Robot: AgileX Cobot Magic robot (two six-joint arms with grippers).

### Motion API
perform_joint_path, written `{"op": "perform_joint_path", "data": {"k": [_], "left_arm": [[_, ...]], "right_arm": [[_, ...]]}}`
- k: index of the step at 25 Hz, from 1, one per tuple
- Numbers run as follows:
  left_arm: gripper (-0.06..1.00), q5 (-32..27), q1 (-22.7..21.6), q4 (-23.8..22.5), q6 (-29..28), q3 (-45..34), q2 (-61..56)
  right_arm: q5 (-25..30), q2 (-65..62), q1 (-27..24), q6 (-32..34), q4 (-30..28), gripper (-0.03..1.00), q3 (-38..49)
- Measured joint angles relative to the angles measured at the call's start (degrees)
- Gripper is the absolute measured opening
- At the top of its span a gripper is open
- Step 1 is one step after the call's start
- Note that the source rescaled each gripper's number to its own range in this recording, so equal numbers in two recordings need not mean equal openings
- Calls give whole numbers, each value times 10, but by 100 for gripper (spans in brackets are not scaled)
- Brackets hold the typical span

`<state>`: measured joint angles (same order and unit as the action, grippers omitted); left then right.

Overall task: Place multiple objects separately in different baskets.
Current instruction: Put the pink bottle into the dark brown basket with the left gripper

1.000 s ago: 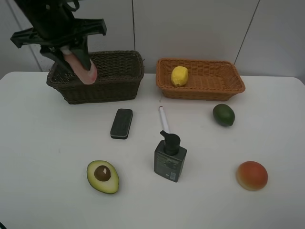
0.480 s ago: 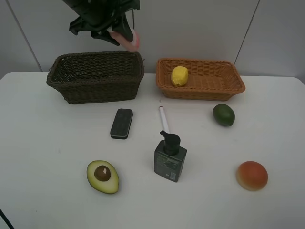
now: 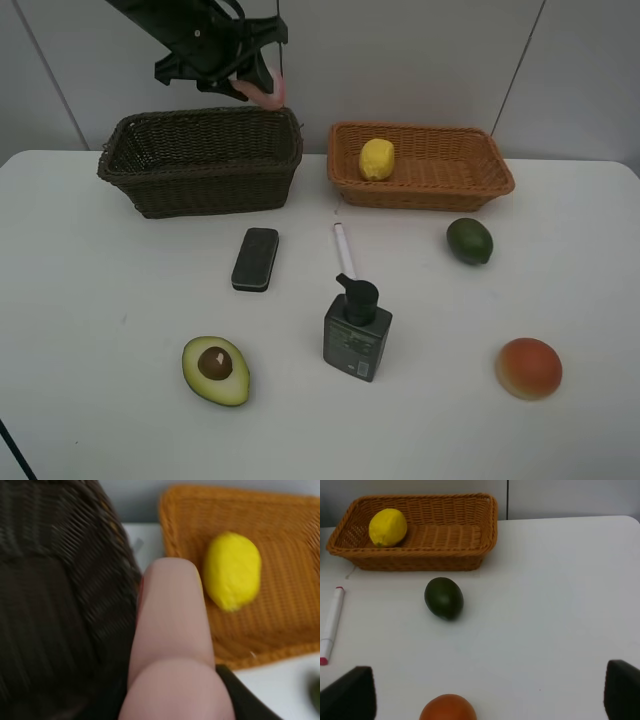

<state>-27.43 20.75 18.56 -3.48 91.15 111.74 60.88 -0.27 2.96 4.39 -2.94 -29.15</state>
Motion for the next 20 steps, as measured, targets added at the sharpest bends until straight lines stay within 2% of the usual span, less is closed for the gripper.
{"op": "perform_joint_path", "data": {"k": [7,8,9,11,13,14,16,19,20], "left_arm": [[1,75,-10,-73,0,0,77],[5,79,-10,-85,0,0,87],[16,83,-10,-97,0,0,93],[57,91,-10,-110,0,0,99],[86,92,-10,-113,0,0,100],[93,93,-10,-113,0,1,100],[98,83,-10,-114,0,8,100],[100,2,-11,-115,0,42,94],[100,-42,-11,-115,-5,56,90]], "right_arm": [[0,0,0,0,0,100,0],[0,0,0,0,0,100,0],[0,0,0,0,0,100,0],[0,0,0,0,0,100,0],[0,0,0,0,0,100,0],[0,0,0,0,0,100,0],[0,0,0,0,0,100,0],[0,0,0,0,0,100,0],[0,0,0,0,0,100,0]]}}
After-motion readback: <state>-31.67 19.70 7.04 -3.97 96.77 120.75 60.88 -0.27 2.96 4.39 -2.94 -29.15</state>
